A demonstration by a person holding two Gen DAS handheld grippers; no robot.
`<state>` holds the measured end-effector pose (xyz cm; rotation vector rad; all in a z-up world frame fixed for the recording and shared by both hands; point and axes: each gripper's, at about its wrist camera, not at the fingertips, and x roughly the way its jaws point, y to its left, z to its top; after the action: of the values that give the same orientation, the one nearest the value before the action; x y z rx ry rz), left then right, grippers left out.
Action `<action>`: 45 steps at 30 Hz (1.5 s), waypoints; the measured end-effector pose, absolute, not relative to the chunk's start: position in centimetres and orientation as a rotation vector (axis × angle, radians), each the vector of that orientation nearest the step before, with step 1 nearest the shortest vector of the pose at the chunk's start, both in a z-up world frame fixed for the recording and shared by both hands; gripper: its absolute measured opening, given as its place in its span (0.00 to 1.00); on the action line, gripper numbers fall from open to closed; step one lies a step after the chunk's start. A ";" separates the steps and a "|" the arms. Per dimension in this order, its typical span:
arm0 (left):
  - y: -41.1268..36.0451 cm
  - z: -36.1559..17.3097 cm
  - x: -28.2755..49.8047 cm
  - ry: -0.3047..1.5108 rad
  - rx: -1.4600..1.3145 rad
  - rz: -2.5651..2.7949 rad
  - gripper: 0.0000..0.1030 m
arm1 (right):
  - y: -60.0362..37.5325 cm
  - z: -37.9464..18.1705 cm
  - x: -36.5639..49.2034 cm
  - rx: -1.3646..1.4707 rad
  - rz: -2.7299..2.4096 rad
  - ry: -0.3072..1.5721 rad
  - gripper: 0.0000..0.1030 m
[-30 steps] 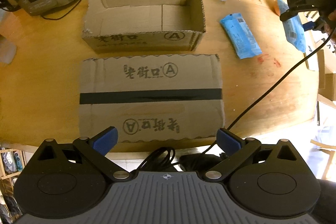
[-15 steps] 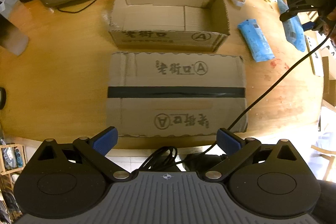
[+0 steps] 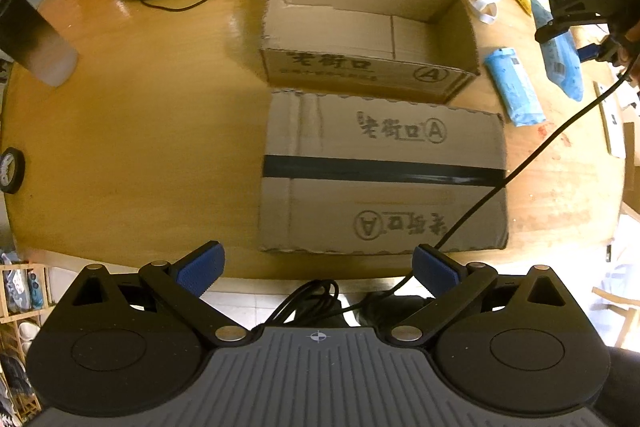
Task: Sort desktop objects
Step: 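Lift the blue wipe pack with the right gripper and carry it to the open box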
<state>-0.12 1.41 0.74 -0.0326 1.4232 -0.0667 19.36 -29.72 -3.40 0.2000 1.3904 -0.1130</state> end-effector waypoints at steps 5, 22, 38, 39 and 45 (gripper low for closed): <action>2.9 0.7 -0.1 1.421 -0.036 -0.064 1.00 | -28.0 -3.4 19.6 0.194 -0.107 1.389 0.55; 7.6 0.4 0.5 1.417 -0.046 -0.062 1.00 | -22.1 -3.8 20.6 0.185 -0.088 1.392 0.55; 10.9 -0.2 0.7 1.427 -0.073 -0.037 1.00 | -16.6 -5.0 22.2 0.177 -0.052 1.412 0.55; 11.1 -0.2 0.7 1.427 -0.077 -0.033 1.00 | -16.3 -5.0 22.3 0.176 -0.049 1.413 0.55; 11.7 -0.4 0.9 1.436 -0.083 -0.025 1.00 | -14.8 -5.4 22.7 0.177 -0.034 1.419 0.55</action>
<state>0.87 11.69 -0.40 -0.0828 1.4356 -0.0246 22.66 -14.76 -5.40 0.1768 1.4193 -0.0340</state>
